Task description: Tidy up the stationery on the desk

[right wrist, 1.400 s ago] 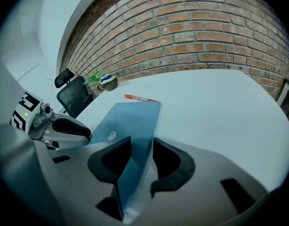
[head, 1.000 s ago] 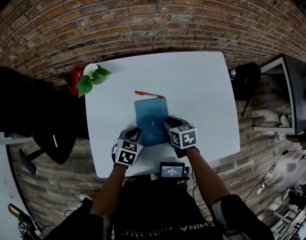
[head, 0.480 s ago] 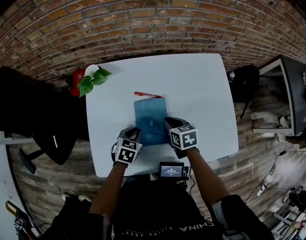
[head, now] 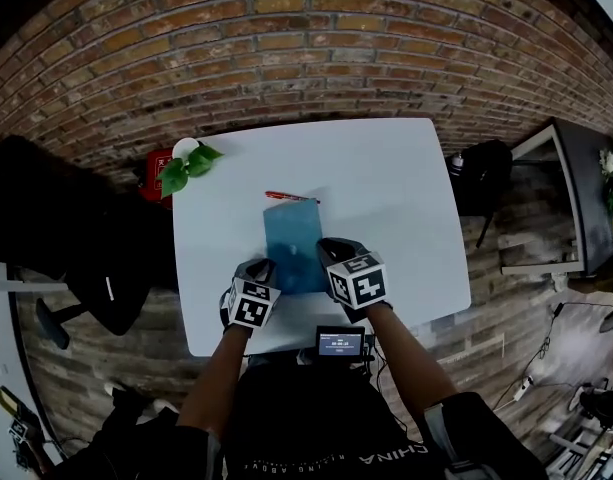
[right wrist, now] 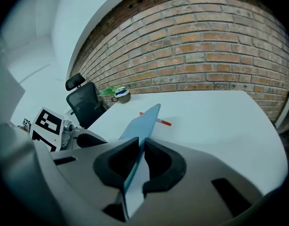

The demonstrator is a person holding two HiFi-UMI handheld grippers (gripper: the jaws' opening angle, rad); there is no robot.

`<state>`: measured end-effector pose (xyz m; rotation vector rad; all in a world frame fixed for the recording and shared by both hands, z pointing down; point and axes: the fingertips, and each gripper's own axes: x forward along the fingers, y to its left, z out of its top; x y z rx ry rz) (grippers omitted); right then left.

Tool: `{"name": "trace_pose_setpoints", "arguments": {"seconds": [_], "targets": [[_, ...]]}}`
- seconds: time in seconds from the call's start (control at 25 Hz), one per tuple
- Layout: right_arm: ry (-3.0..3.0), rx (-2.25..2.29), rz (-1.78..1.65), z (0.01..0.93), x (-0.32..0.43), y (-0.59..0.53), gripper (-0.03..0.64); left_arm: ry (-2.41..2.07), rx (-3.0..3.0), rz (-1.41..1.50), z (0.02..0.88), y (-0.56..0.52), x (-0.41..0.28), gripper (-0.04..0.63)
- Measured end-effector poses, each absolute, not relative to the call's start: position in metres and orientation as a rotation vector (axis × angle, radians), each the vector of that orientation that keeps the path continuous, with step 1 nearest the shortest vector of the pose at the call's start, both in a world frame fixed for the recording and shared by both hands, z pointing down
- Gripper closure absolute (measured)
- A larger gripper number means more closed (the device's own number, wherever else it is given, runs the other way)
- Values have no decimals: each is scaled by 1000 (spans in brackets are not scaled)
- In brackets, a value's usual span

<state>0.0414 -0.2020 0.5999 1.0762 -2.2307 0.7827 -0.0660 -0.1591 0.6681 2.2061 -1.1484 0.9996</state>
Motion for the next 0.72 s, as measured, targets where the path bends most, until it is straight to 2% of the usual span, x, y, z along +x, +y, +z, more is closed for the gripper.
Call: {"name": "trace_pose_setpoints", "arguments": {"seconds": [0.64, 0.72], "targets": [[-2312, 994, 778, 582, 16, -196, 573, -962, 2270, 584, 627, -157, -18, 506], [-2321, 983, 776, 580, 13, -196, 572, -951, 2268, 540, 621, -156, -17, 485]]}}
